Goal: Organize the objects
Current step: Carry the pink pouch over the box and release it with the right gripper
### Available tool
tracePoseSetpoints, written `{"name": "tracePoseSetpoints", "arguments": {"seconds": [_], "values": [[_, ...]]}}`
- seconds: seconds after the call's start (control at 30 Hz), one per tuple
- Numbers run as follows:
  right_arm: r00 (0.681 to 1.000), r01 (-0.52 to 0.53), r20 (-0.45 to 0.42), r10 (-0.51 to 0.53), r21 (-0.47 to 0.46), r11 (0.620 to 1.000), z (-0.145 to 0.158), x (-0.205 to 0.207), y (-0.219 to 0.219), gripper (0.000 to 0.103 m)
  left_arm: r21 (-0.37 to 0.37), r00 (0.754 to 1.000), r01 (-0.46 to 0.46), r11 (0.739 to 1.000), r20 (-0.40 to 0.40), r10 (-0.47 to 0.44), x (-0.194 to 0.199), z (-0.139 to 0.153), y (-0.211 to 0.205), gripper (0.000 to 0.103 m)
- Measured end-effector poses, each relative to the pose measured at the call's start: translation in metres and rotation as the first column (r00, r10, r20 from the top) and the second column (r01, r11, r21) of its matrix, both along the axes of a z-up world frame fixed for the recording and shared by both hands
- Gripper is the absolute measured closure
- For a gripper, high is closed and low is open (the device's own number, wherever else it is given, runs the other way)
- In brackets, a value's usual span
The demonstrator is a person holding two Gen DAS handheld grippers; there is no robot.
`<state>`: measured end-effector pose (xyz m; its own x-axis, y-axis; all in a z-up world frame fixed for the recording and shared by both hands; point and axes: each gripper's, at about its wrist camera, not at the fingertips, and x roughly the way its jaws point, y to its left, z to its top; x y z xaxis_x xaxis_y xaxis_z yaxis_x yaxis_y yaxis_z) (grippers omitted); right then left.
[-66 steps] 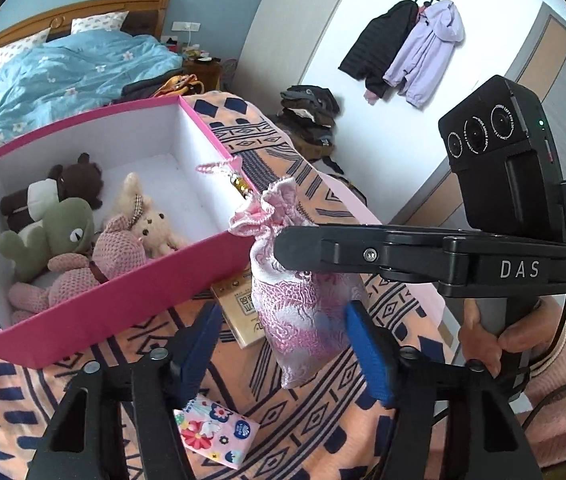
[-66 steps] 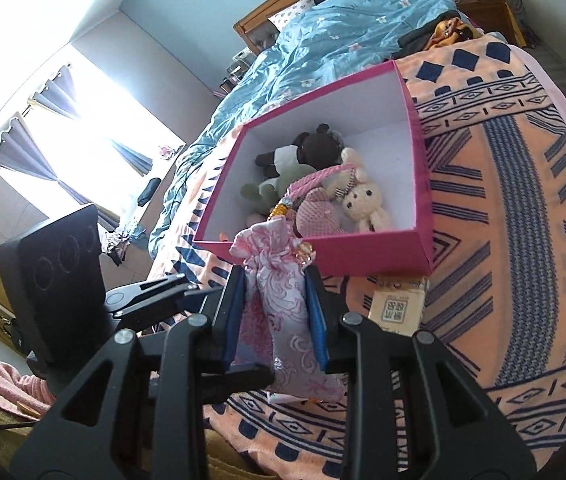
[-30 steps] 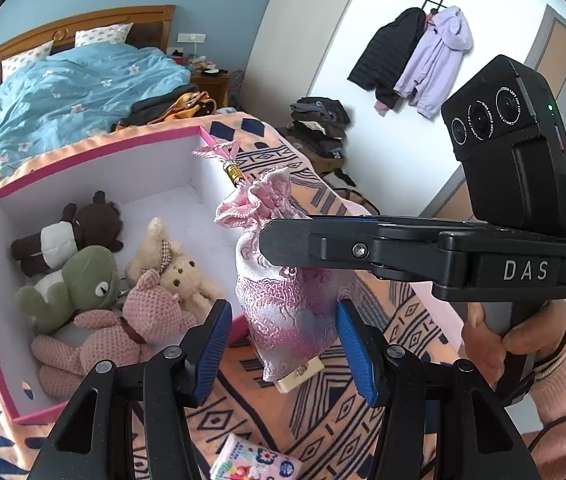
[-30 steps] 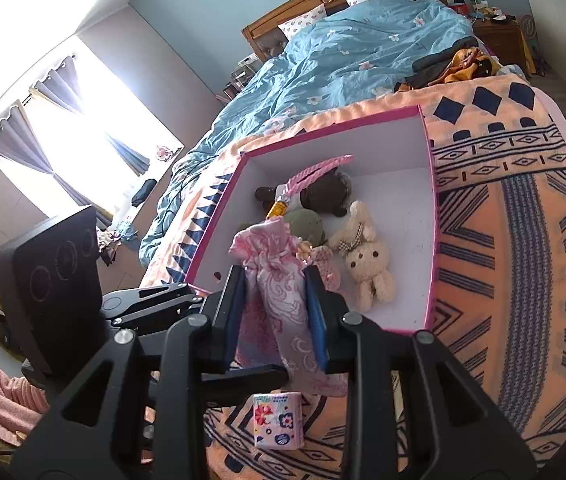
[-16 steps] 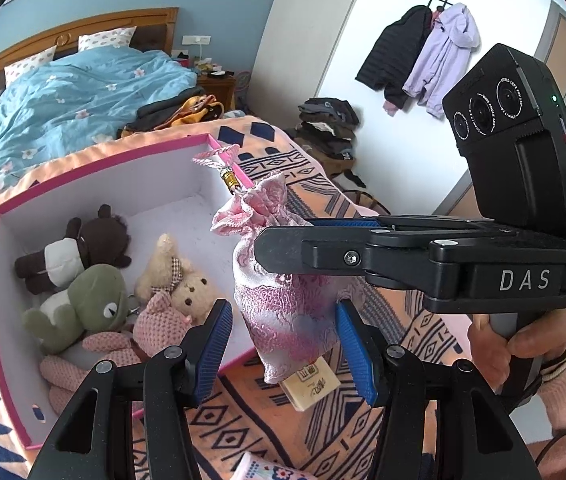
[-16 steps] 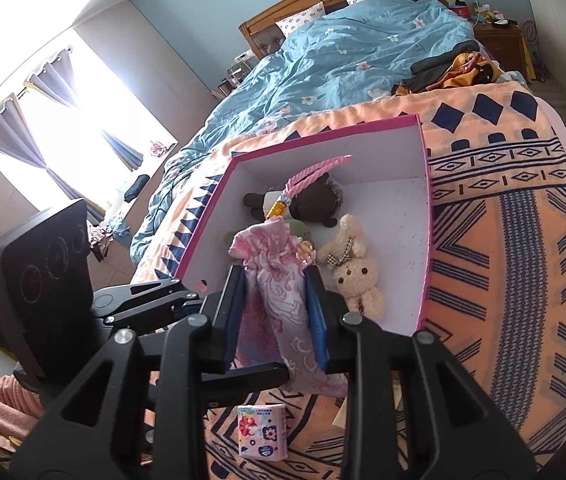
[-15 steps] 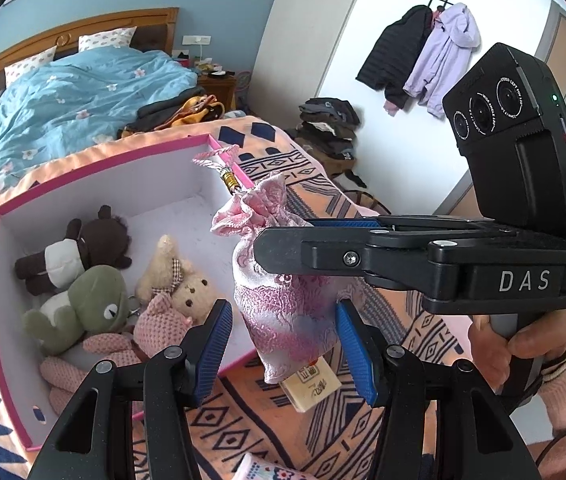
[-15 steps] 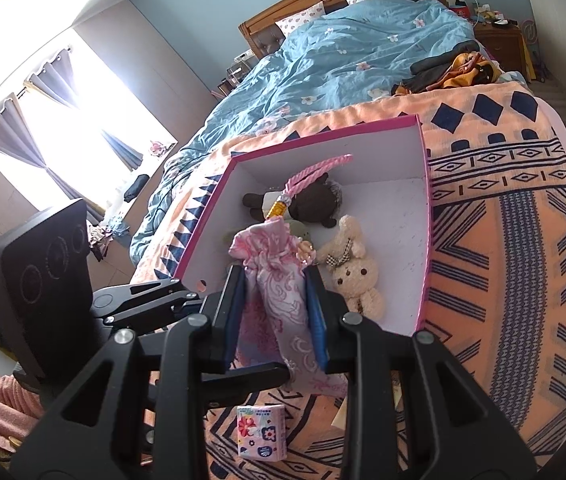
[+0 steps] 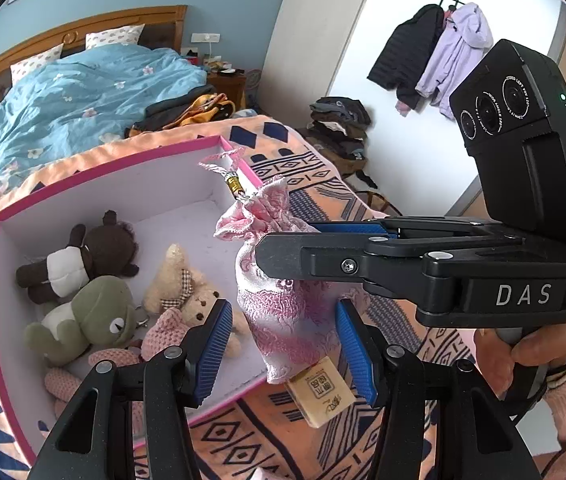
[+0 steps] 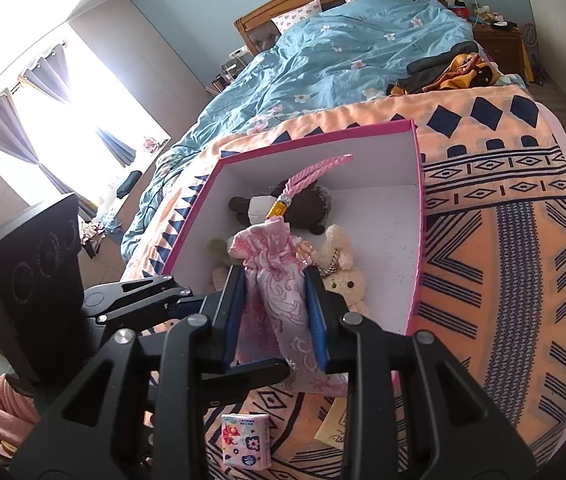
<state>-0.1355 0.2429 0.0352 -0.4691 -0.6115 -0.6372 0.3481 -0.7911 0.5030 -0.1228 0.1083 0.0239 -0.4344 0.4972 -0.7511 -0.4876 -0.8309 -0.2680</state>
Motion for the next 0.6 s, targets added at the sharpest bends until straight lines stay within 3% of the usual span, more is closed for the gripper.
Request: {"name": "tracePoseSetpoints", "arguments": {"seconds": [0.6], "values": [[1.0, 0.015, 0.021, -0.016, 0.049, 0.999, -0.014, -0.023, 0.0, 0.071, -0.029, 0.998, -0.051, 0.998, 0.035, 0.052, -0.024, -0.018, -0.001, 0.048]]}}
